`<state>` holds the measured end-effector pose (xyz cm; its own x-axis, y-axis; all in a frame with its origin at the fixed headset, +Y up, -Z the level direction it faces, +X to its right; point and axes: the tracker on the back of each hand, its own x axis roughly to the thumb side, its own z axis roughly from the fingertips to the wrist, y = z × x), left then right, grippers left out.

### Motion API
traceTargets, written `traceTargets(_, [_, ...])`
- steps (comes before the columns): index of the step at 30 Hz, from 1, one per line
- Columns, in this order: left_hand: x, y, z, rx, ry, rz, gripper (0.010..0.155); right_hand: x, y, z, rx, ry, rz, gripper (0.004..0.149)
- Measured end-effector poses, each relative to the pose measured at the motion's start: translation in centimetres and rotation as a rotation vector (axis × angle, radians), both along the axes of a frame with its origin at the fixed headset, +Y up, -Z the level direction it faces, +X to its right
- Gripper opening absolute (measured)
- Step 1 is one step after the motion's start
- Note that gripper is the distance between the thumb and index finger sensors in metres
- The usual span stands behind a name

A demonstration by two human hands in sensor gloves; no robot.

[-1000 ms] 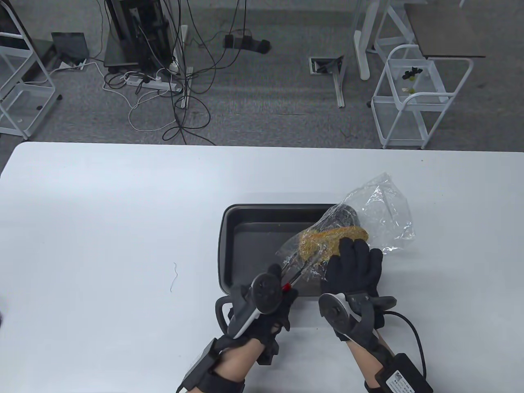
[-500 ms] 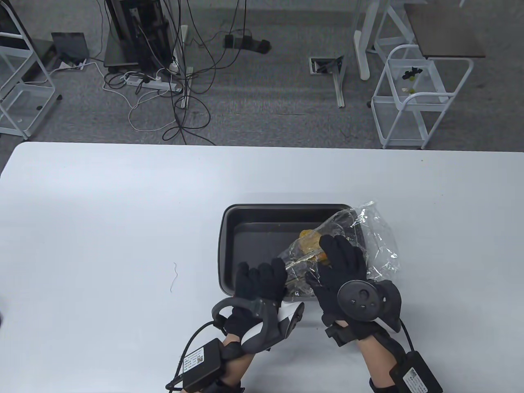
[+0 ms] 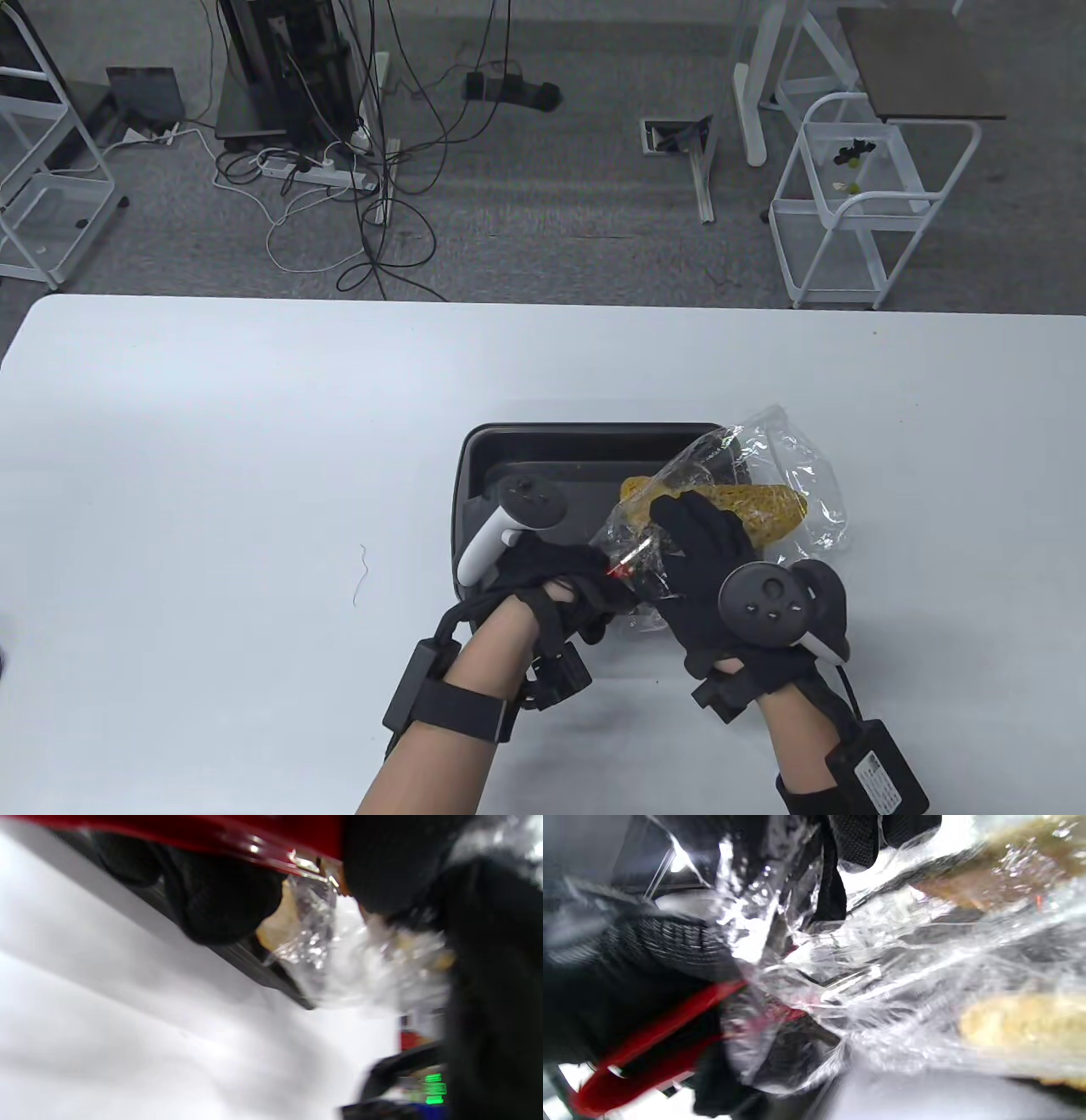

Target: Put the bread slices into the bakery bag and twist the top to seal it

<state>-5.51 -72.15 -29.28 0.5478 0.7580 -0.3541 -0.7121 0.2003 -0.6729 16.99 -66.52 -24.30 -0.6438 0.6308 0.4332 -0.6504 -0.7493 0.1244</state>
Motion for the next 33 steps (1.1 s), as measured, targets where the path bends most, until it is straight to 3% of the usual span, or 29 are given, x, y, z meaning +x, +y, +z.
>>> traceTargets(3, [0.1,-0.8,-0.1,-0.036,-0.026,0.066,0.08,0.2,-0.4,-0.4,-0.047,0.047,-0.055,0.045])
traceTargets(7, [0.5,-0.7,-0.1,-0.033,-0.079,-0.019,0.085,0.5,-0.9,-0.8,-0.058,0.08,-0.031,0.045])
traceTargets(10, [0.9,0.3,0.3,0.016,-0.111,-0.144,0.092,1.1,-1.0,-1.0,-0.063,-0.022,-0.03,0.045])
traceTargets(14, [1.6,2.0,1.0,0.154,-0.138,-0.331,0.093,1.4,-0.8,-0.9,-0.025,-0.108,0.046,0.047])
traceTargets(18, [1.7,3.4,1.7,0.219,-0.164,-0.468,0.093,1.8,-0.9,-1.0,0.031,-0.187,0.12,0.047])
traceTargets(24, [0.4,4.0,2.8,0.233,-0.158,-0.501,0.092,2.2,-0.7,-0.9,0.08,-0.259,0.16,0.043])
traceTargets(33, [-2.1,6.0,6.1,0.376,-0.154,-0.602,0.092,2.2,0.8,0.2,0.243,-0.384,0.322,0.043])
